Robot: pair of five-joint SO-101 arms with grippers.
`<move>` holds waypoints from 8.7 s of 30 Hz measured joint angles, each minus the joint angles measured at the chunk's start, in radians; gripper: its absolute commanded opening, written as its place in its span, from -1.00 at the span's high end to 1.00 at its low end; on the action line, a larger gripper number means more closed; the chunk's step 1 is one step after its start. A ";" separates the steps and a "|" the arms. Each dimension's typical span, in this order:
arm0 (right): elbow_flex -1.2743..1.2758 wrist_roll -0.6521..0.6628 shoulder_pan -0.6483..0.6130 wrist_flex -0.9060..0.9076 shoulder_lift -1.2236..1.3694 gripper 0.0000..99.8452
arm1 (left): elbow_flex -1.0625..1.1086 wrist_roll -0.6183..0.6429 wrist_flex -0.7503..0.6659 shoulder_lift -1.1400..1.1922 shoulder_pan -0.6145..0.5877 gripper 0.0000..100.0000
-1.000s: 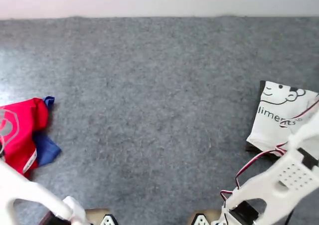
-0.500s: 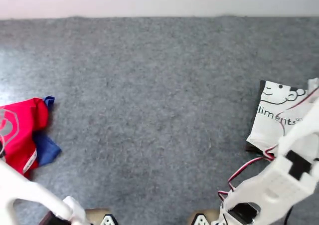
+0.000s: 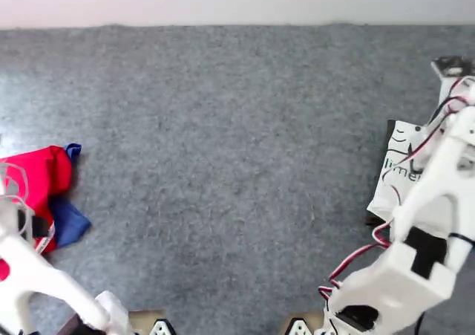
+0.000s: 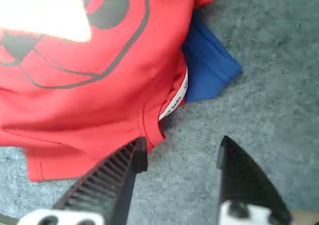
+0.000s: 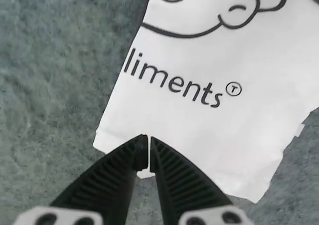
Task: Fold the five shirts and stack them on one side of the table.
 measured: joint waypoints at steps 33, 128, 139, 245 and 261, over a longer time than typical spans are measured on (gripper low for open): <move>0.442 0.000 0.000 0.000 -0.367 0.98 | 0.186 -0.180 -0.532 0.512 -0.130 0.97; 0.442 -0.078 -0.893 -0.560 -0.106 0.98 | -0.525 0.508 0.229 -0.068 0.798 0.67; 0.425 -0.040 -0.772 -0.336 0.063 0.98 | -0.307 0.506 0.229 -0.319 0.799 0.67; 0.884 0.123 -0.713 -0.425 -0.080 0.60 | -0.123 0.365 0.084 -0.368 0.470 0.66; 0.850 0.124 -0.641 -0.496 0.028 0.99 | -0.123 0.365 0.084 -0.368 0.470 0.66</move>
